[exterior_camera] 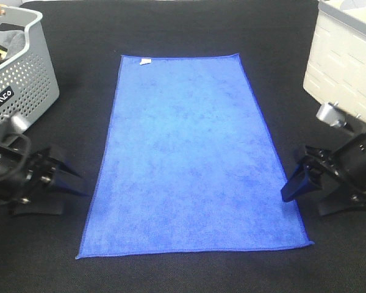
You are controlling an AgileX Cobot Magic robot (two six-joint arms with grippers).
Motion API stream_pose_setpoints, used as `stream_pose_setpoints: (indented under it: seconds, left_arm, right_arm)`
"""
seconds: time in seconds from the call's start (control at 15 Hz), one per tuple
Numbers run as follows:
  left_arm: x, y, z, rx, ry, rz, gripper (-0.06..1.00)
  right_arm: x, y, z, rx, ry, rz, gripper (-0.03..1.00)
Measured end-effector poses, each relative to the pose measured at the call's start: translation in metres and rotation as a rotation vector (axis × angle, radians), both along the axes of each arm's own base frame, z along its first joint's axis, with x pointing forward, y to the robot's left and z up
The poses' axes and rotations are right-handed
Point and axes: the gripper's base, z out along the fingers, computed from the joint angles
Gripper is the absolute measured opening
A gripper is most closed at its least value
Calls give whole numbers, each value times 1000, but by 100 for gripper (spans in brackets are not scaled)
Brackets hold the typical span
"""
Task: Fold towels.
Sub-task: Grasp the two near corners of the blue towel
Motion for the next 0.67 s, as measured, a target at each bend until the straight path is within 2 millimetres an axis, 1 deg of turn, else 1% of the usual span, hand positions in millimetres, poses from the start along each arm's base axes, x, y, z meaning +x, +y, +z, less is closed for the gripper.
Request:
stream_pose_setpoints:
  seconds: [0.07,0.13,0.2,0.4,0.6,0.67]
  left_arm:
    - [2,-8,-4,8,4,-28,66]
    - [2,-8,-4,8,4,-28,66]
    - [4,-15,-11,24,12,-49,66]
    - [13,-27,-24,41,36,-52,66]
    - [21,-37,-27,13,46,-55,65]
    - [22,-42,-28,7,49,-62,64]
  right_arm:
    - [1,1,-6,12,18,-7,70]
    - [1,1,-6,12,18,-7,70]
    - [1,1,-12,18,30,-5,70]
    - [5,3,-22,34,56,-16,70]
    - [14,8,-27,84,64,-22,67]
    - [17,14,-28,88,57,-3,66]
